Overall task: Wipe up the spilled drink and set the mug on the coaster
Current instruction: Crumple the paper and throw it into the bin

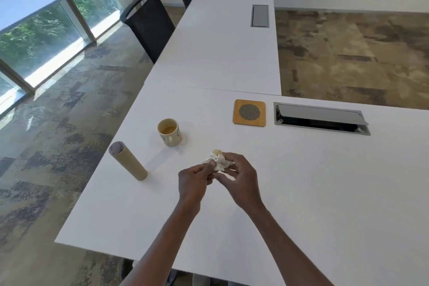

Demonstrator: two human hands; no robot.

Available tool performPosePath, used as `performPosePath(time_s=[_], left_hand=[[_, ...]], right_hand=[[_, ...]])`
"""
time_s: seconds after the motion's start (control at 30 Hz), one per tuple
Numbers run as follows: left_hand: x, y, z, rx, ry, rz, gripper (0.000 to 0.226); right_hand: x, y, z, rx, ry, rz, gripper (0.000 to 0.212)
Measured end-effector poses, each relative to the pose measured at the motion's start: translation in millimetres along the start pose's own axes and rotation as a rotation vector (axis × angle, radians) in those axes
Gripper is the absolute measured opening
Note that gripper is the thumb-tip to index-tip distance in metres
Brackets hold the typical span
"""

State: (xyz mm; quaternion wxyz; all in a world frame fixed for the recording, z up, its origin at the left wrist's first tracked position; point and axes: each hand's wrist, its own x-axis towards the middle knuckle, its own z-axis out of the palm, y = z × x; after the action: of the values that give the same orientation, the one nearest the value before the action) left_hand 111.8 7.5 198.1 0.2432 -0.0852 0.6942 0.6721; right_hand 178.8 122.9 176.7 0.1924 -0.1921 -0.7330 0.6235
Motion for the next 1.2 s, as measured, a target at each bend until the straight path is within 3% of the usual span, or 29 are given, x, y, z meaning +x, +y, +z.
performPosePath(time_s=[0.2, 0.4, 0.6, 0.8, 1.0, 1.2], left_hand=[[-12.6, -5.0, -9.9, 0.199, 0.014, 0.096, 0.02], [-24.6, 0.3, -44.0, 0.316, -0.012, 0.107, 0.021], [-40.8, -14.9, -121.0, 0.256, 0.372, 0.159, 0.032], [-70.9, -36.2, -210.0, 0.329, 0.543, 0.227, 0.034], [-111.1, -68.0, -289.9, 0.294, 0.612, 0.215, 0.041], [-148.1, -94.9, -335.7, 0.271, 0.715, 0.2, 0.04]], right_hand=[[-5.5, 7.0, -4.8, -0.371, 0.062, -0.185, 0.02], [-16.2, -4.3, 18.6, -0.346, 0.058, -0.224, 0.008], [-41.7, -13.1, 64.2, -0.398, -0.104, -0.256, 0.019], [-98.7, -8.8, 119.4, -0.447, -0.285, -0.279, 0.017], [-158.1, 7.4, 171.8, -0.51, -0.472, -0.368, 0.02], [-193.7, 19.1, 213.6, -0.732, -0.65, -0.488, 0.022]])
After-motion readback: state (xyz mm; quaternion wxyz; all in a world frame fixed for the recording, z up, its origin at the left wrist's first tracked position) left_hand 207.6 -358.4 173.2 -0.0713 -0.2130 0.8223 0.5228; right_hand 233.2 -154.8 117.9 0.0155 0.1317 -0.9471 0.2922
